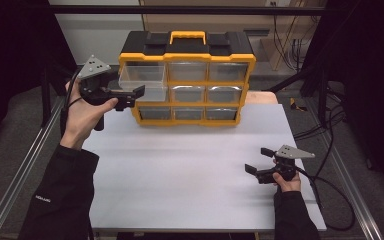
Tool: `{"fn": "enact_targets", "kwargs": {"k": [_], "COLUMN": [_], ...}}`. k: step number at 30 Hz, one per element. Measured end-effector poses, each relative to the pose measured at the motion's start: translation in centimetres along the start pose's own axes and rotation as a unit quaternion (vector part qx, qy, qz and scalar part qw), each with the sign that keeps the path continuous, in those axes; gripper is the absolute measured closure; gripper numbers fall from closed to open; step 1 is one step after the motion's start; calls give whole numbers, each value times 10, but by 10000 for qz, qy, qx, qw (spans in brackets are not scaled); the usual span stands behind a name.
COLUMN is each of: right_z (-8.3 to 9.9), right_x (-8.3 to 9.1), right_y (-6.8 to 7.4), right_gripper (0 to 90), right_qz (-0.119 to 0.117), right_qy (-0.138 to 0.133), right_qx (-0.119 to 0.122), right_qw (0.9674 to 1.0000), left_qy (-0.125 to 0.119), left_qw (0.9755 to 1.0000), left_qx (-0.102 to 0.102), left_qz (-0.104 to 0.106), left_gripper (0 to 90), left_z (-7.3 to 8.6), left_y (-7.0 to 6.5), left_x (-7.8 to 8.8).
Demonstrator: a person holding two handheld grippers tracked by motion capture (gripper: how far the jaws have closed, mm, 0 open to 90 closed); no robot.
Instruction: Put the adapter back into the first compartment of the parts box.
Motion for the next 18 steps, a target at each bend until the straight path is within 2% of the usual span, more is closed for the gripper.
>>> {"fn": "enact_targets", "kwargs": {"k": [6, 18], "right_z": [0, 0], "right_x": [0, 0], "right_y": [0, 0], "right_gripper": [5, 5], "right_qz": [-4, 1], "right_qy": [0, 1], "right_qx": [-6, -18], "right_qw": [10000, 10000], "left_qy": [23, 0], "left_qw": [10000, 10000], "left_qx": [-53, -62], "left_qz": [-29, 67], "left_gripper": [21, 14], "left_z": [9, 22], "left_y": [0, -5], "left_x": [2, 8]}}
Point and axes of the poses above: each handheld gripper's, and its own axes: x roughly backward along the jaws, z roughly out of its underside, y roughly to its left, the point moved 8 cm from there along -x, roughly forward along the jaws, and after that the axes turned 5 degrees about x, right-handed, at the moved point
